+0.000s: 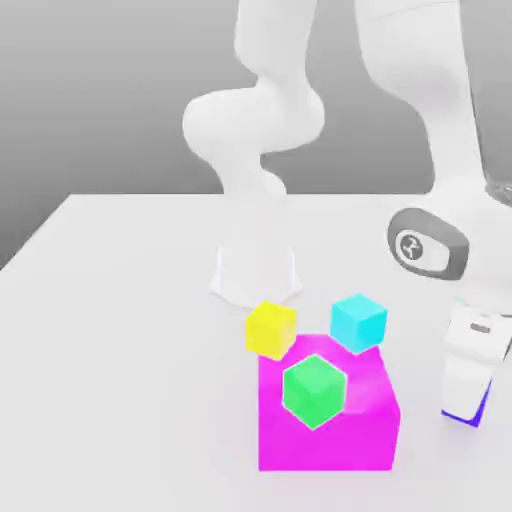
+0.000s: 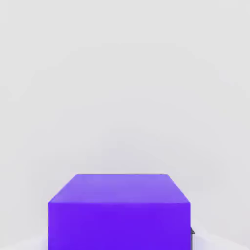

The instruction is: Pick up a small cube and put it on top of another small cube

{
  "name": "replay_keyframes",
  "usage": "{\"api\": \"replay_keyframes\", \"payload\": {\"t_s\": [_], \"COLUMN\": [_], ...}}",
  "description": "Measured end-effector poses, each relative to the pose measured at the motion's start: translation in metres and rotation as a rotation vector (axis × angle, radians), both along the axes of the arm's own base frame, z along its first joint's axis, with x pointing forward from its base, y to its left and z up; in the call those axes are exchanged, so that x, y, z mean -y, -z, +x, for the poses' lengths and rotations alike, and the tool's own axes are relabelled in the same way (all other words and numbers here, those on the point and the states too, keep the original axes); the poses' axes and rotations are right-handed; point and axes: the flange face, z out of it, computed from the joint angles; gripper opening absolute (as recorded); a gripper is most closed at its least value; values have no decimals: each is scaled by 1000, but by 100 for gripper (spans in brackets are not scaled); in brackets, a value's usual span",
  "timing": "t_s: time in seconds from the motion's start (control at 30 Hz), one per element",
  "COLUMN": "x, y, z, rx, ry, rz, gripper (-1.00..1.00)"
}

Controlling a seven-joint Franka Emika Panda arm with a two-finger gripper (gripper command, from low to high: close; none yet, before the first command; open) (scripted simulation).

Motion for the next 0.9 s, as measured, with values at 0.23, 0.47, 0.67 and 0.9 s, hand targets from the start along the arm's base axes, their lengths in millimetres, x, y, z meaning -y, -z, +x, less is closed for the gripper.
{"api": "replay_keyframes", "payload": {"t_s": [0.23, 0.47, 0.67, 0.9], "x": [78, 156, 221, 264], "y": [-66, -116, -147, -136], "z": [18, 8, -16, -41], "rx": [-5, -7, -6, -2], "ry": [293, 598, 872, 1086], "rz": [7, 11, 10, 5], "gripper": [-100, -100, -100, -100]}}
